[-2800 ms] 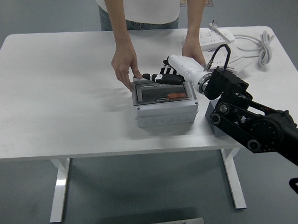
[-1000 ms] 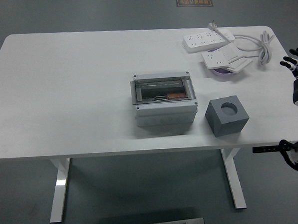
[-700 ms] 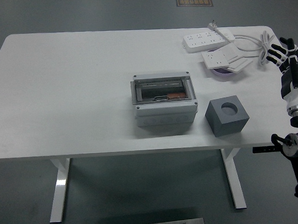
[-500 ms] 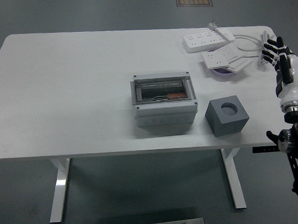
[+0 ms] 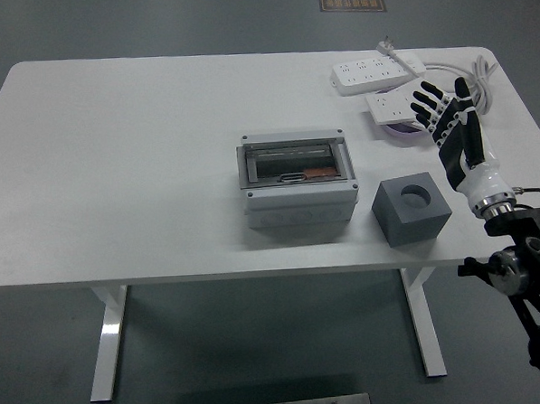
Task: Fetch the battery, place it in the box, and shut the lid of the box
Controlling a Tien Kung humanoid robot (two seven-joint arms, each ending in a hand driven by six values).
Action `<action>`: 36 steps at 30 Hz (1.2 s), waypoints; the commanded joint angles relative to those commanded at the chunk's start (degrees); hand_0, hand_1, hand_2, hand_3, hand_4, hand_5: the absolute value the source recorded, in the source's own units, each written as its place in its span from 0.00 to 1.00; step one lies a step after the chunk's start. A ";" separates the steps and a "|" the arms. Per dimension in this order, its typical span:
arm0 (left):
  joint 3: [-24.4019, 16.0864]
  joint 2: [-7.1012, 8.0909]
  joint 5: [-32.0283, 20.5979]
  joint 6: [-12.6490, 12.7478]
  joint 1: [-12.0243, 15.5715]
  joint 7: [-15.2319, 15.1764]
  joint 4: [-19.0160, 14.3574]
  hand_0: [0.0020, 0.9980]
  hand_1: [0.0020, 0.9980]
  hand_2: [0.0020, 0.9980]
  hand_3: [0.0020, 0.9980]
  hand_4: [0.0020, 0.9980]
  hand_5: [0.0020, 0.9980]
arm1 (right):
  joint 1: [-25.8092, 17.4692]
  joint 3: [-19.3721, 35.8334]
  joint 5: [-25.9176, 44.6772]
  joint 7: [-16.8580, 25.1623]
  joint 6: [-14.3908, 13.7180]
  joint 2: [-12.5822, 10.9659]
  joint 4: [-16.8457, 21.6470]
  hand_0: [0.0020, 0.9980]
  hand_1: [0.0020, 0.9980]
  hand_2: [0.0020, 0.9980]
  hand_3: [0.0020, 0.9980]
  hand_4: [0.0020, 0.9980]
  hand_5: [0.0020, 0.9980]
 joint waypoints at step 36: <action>0.08 -1.22 0.70 -0.64 -0.42 -0.16 -0.13 0.63 0.70 0.57 0.54 0.50 0.00 | 11.36 20.81 2.18 19.82 -22.37 9.64 -15.32 0.59 0.60 0.58 0.55 0.62 0.62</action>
